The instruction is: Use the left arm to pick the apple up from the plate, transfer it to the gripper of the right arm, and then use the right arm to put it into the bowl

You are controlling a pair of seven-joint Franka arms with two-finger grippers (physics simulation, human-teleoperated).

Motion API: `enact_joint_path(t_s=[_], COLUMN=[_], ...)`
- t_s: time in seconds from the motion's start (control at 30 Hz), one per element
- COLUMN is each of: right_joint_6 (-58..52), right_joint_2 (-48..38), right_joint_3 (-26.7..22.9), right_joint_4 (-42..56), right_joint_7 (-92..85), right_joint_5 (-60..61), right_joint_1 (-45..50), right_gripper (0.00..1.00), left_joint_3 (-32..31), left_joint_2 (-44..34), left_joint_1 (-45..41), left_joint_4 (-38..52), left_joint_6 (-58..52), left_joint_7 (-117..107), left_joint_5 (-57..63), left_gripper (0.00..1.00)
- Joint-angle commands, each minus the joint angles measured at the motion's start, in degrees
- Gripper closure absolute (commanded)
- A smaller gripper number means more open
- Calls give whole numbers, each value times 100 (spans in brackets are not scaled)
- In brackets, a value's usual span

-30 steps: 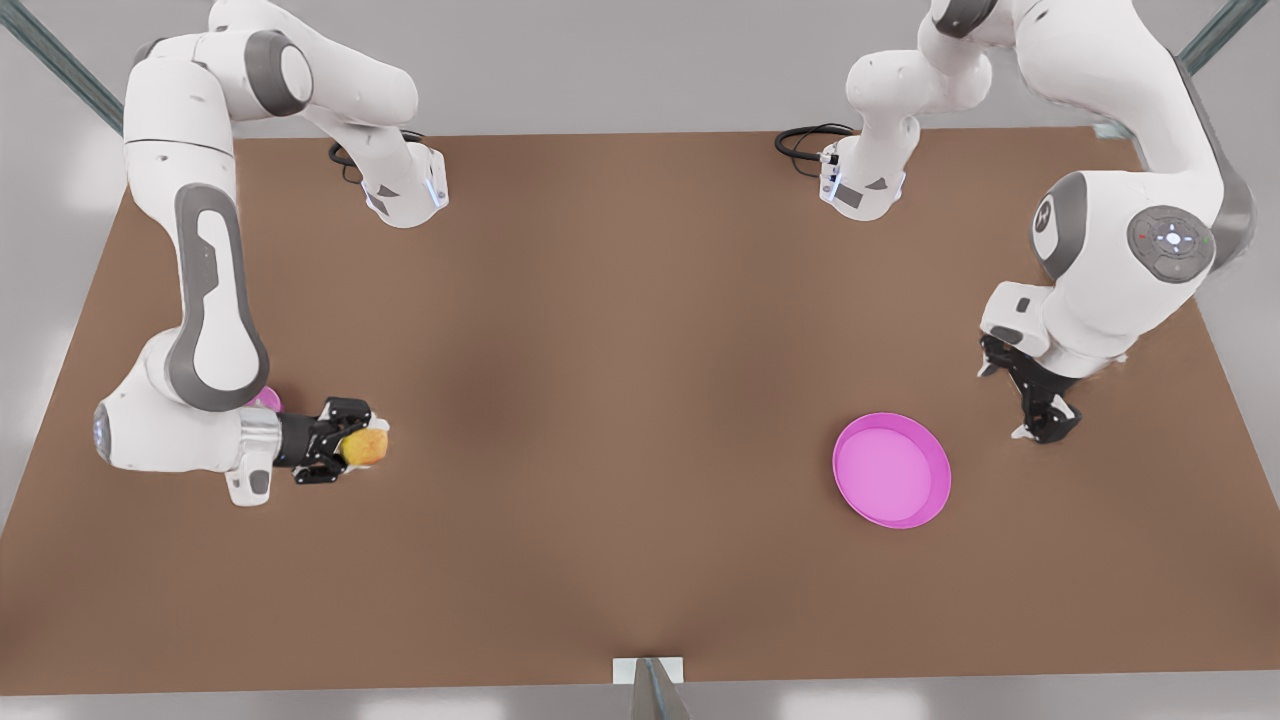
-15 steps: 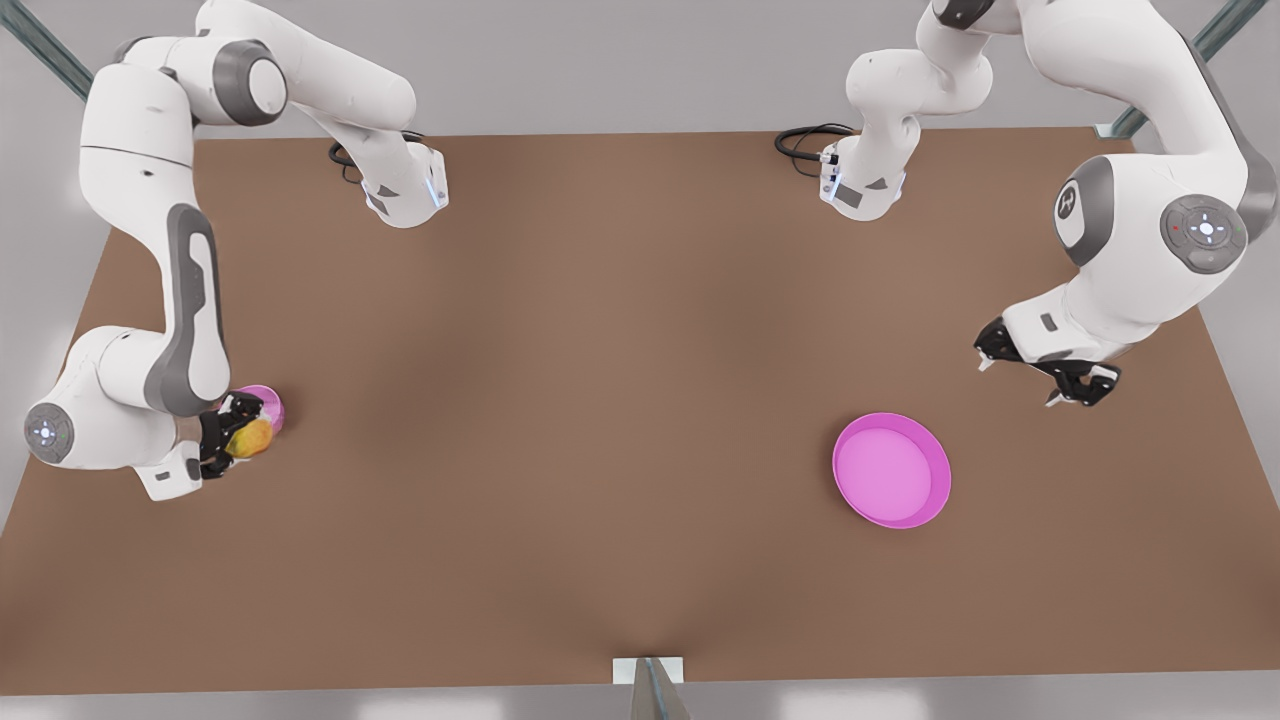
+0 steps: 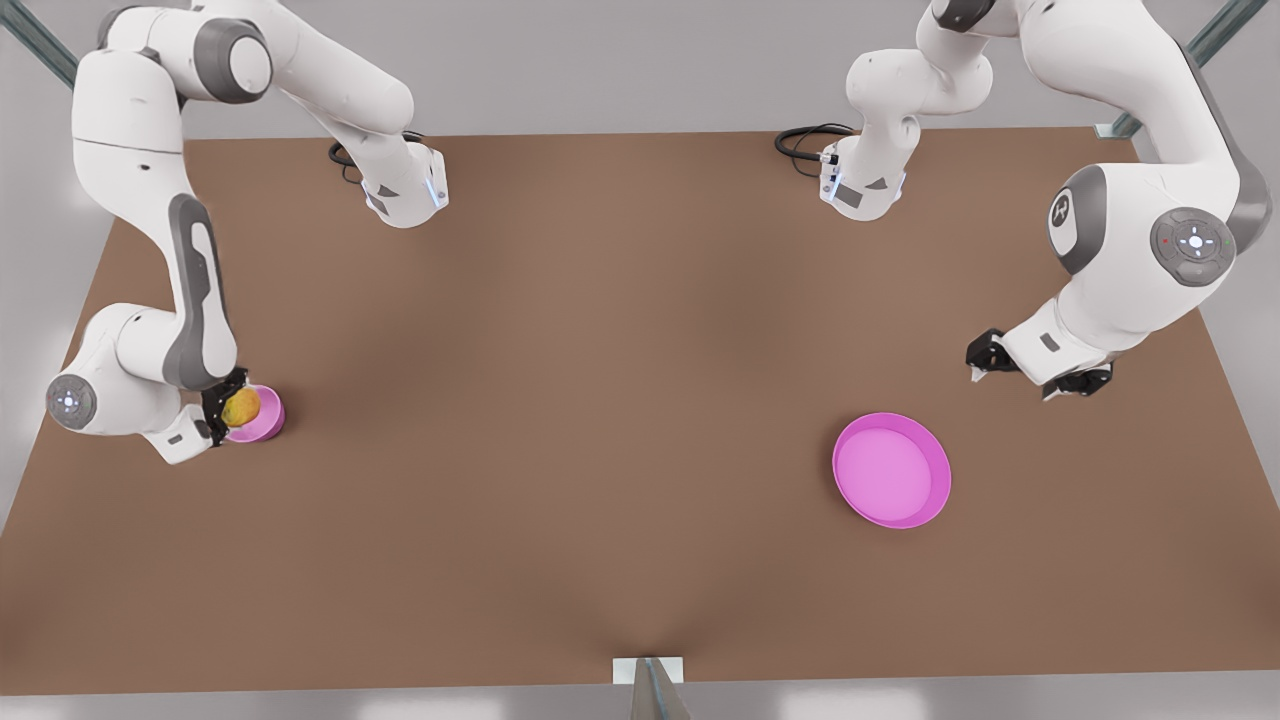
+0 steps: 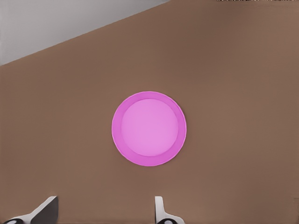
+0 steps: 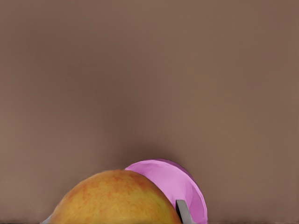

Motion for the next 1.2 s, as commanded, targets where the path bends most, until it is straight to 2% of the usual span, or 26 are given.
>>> enact_joint_path(t_s=[0.0,0.3,0.37,0.4,0.43,0.6,0.63,0.7,0.77,0.8,0.83,0.87,0.9,0.93,1.0,1.13,1.17], right_joint_6=[373,962,970,962,962,839,253,-1191,-1420,-1420,-1438,-1552,-1517,-1543,-1737,-1781,-1903], right_joint_2=[27,361,387,387,387,203,141,62,-140,-184,-456,-825,-1466,-1792,-2100,-1925,-1863], right_joint_3=[1,1,1,1,1,132,237,1213,2346,2646,2366,831,-1236,-1397,-1450,-1370,-802], right_joint_4=[-19,-283,-292,-292,-283,-230,172,1746,2292,2477,2468,2494,1863,1484,1317,1702,1773], right_joint_7=[-1151,-1274,-1274,-1274,-1274,-1195,-924,711,2671,3708,4464,4755,5501,6818,8895,8922,8939], right_joint_5=[-158,-220,-220,-220,-220,-203,7,35,-325,-405,-396,-203,465,422,422,448,439], right_joint_1=[-92,-382,-382,-382,-382,-382,-365,-312,-286,-268,126,1451,3175,3450,3898,3881,3268], right_gripper=[28,26,20,7,0,0,0,0,0,0,0,0,0,0,0,0,0], left_joint_3=[0,0,0,0,0,0,0,0,0,0,-9,-27,-36,-36,-44,-36,-44], left_joint_2=[-7,37,37,37,37,45,37,37,37,37,37,63,124,195,204,186,186], left_joint_1=[3,3,3,3,3,-15,-15,-24,-15,-24,-41,-50,-41,-50,-68,-173,-173], left_joint_4=[2,-6,-6,-6,-6,-6,-6,-6,20,29,38,117,178,248,284,293,301], left_joint_6=[-5,-5,-5,-5,-5,-5,-5,-5,4,22,39,48,57,57,57,30,22], left_joint_7=[-1232,-1223,-1223,-1223,-1223,-1241,-1241,-1241,-1232,-1214,-1214,-1206,-1206,-1206,-1214,-1223,-1223], left_joint_5=[3,3,3,3,3,3,-5,3,3,29,38,30,30,30,30,30,30], left_gripper=[0,0,0,0,0,0,0,0,0,0,0,0,0,0,0,0,0])
